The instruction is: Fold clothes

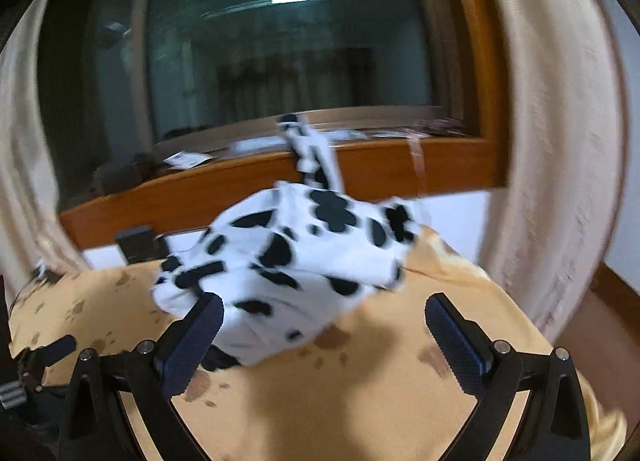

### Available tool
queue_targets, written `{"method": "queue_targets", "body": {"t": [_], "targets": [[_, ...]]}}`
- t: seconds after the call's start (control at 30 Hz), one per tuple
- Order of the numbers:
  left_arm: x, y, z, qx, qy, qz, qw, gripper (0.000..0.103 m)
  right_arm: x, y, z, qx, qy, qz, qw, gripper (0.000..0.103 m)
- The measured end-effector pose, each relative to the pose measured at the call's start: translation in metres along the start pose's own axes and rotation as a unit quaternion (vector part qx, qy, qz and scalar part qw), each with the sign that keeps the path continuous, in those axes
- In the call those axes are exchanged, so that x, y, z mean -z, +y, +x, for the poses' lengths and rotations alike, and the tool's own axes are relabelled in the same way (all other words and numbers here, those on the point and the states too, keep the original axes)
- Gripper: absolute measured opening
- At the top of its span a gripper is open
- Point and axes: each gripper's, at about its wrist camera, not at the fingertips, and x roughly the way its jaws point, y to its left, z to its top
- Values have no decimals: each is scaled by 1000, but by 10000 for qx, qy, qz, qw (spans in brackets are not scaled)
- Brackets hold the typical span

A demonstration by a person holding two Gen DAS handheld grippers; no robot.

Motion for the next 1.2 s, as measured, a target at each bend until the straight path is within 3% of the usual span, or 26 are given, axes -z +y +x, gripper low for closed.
{"method": "queue_targets", "body": {"t": [0.1, 0.23, 0.3, 0.47, 0.53, 0.57, 0.63, 0.67, 0.73, 0.77, 0.97, 1.07, 1.2], "targets": [[1, 1, 3, -39, 70, -15, 10000, 103, -18, 13, 29, -421, 205, -151, 9988, 103], [1, 4, 5, -73, 77, -34, 9999, 103, -32, 15, 79, -650, 613, 277, 9956, 103], [1, 6, 8, -110, 98, -51, 9999, 103, -33, 13, 99, -625, 760, 508, 9938, 103], [3, 13, 19, -166, 303, -152, 9993, 103, -35, 16, 139, -45, 877, 448, 9951, 100], [4, 15, 24, -185, 406, -186, 9988, 103, -34, 16, 151, 143, 989, 381, 9943, 80], [5, 16, 26, -207, 444, -200, 9986, 103, -33, 15, 155, 112, 1058, 441, 9934, 73], [6, 19, 30, -252, 502, -232, 9982, 103, -31, 12, 159, 58, 1143, 545, 9919, 47], [6, 21, 31, -267, 523, -253, 9980, 103, -30, 12, 159, 46, 1154, 579, 9916, 40], [6, 24, 31, -269, 535, -305, 9977, 103, -33, 16, 140, 58, 875, 486, 9950, 23], [6, 26, 31, -263, 532, -341, 9977, 103, -35, 18, 130, 64, 727, 434, 9964, 19], [-3, 42, 26, -204, 540, -628, 9964, 103, -47, 36, 68, 22, -187, 101, 9998, 15], [-12, 58, 20, -252, 447, -823, 9953, 103, -52, 69, 20, -520, -690, -346, 9957, 15], [-24, 92, 3, -468, 133, -1148, 9922, 103, -23, 122, -23, -1321, -734, -1186, 9814, 15]]}}
